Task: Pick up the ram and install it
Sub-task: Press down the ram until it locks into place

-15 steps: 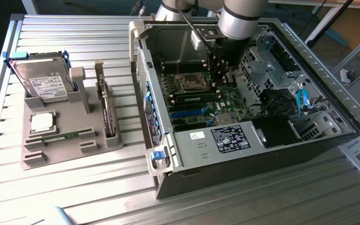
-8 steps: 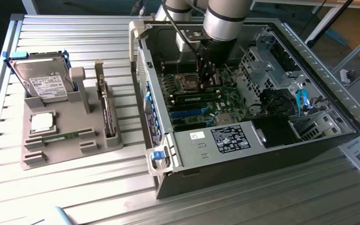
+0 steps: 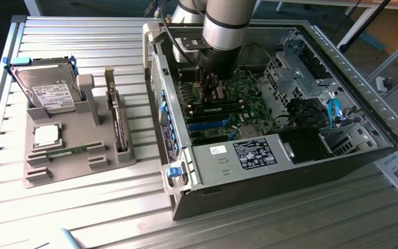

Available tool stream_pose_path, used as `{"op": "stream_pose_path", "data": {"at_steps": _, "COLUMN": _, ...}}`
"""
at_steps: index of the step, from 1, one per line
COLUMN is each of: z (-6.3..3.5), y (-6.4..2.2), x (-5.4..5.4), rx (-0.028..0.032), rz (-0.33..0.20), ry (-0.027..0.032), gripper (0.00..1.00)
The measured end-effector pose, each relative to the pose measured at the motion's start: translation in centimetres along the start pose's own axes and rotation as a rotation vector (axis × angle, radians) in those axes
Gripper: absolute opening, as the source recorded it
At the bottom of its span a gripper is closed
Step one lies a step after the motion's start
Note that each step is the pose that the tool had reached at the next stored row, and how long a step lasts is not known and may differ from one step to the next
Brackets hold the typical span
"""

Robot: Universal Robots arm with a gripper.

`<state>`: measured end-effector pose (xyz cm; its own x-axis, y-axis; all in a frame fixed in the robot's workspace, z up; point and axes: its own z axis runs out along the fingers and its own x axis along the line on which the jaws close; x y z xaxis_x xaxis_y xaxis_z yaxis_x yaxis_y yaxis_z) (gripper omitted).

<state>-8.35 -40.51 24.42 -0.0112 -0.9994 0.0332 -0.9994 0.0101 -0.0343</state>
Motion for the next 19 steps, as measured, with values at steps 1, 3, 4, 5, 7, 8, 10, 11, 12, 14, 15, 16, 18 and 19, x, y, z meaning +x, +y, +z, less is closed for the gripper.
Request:
{"op": "stream_pose_path", "data": {"at_steps": 1, "z": 0.05, "y": 0.03, "x": 0.0, "rx": 0.0, "rz": 0.0, "ry": 0.0, "gripper": 0.11}}
{"op": "stream_pose_path", "data": {"at_steps": 3, "z": 0.17, "y": 0.08, "x": 0.0, "rx": 0.0001, "rz": 0.0, "ry": -0.0001, "gripper": 0.11}}
{"op": "stream_pose_path", "data": {"at_steps": 4, "z": 0.26, "y": 0.11, "x": 0.0, "rx": 0.0, "rz": 0.0, "ry": -0.0001, "gripper": 0.11}}
{"op": "stream_pose_path", "data": {"at_steps": 5, "z": 0.42, "y": 0.18, "x": 0.0, "rx": 0.0, "rz": 0.0, "ry": 0.0, "gripper": 0.11}}
{"op": "stream_pose_path", "data": {"at_steps": 7, "z": 0.63, "y": 0.23, "x": 0.0, "rx": 0.0, "rz": 0.0, "ry": -0.0001, "gripper": 0.11}}
{"op": "stream_pose_path", "data": {"at_steps": 8, "z": 0.84, "y": 0.25, "x": 0.0, "rx": -0.0002, "rz": 0.0, "ry": 0.0003, "gripper": 0.11}}
{"op": "stream_pose_path", "data": {"at_steps": 10, "z": 1.14, "y": 0.27, "x": 0.0, "rx": -0.0004, "rz": 0.0, "ry": 0.0005, "gripper": 0.11}}
{"op": "stream_pose_path", "data": {"at_steps": 11, "z": 1.23, "y": 0.27, "x": 0.0, "rx": -0.0006, "rz": 0.0, "ry": 0.0007, "gripper": 0.11}}
{"op": "stream_pose_path", "data": {"at_steps": 12, "z": 1.33, "y": 0.28, "x": 0.0, "rx": -0.0006, "rz": 0.0, "ry": 0.0007, "gripper": 0.11}}
{"op": "stream_pose_path", "data": {"at_steps": 14, "z": 1.54, "y": 0.29, "x": 0.0, "rx": -0.0006, "rz": 0.0, "ry": 0.0004, "gripper": 0.11}}
{"op": "stream_pose_path", "data": {"at_steps": 15, "z": 1.64, "y": 0.29, "x": -0.1, "rx": -0.0008, "rz": 0.0, "ry": 0.0007, "gripper": 0.11}}
{"op": "stream_pose_path", "data": {"at_steps": 16, "z": 1.67, "y": 0.29, "x": -0.1, "rx": -0.0003, "rz": 0.0, "ry": 0.0001, "gripper": 0.11}}
{"op": "stream_pose_path", "data": {"at_steps": 18, "z": 1.34, "y": 0.26, "x": -0.1, "rx": 0.0018, "rz": 0.0, "ry": -0.0022, "gripper": 0.11}}
{"op": "stream_pose_path", "data": {"at_steps": 19, "z": 0.92, "y": 0.23, "x": -0.1, "rx": 0.0022, "rz": 0.0, "ry": -0.0019, "gripper": 0.11}}
